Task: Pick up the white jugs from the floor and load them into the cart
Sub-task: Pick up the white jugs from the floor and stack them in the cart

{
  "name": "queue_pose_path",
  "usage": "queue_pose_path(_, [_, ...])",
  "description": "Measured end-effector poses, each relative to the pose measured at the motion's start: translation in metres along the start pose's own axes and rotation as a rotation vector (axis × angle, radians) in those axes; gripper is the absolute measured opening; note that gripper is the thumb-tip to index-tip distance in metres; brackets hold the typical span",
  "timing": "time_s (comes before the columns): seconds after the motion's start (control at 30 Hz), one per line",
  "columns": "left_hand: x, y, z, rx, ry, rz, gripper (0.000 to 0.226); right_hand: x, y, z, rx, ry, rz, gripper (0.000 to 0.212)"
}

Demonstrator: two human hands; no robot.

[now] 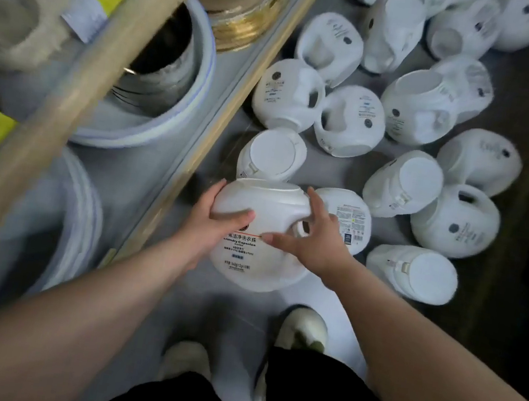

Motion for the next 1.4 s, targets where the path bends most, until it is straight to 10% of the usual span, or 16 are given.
queue_pose_path(0.7, [0.136,0.401,0.257,-0.367,0.053,0.247,0.081,0.069,0.326,-0.297,0.362,0.076,-0.188,0.133])
queue_pose_path(1.17, [0.124,0.610,0.166,-0.364,0.538,1.018,0.107,-0.001,0.445,-0.375,0.750,0.296,-0.856,0.099])
queue_pose_path(1.4, [0.089,0.752,0.048,-0.355,0.713,1.326,0.072,-0.110,0.572,-0.317,0.855,0.485,-1.205,0.098])
Point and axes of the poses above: each hand's wrist, its own y-axis away from the middle knuckle, its own x-axis out of the back of the hand, z = x × y, the point moved 7 cm from there along -y, towards the middle knuckle, and after that the axes turned 5 degrees about -y, right-handed, at the moved point
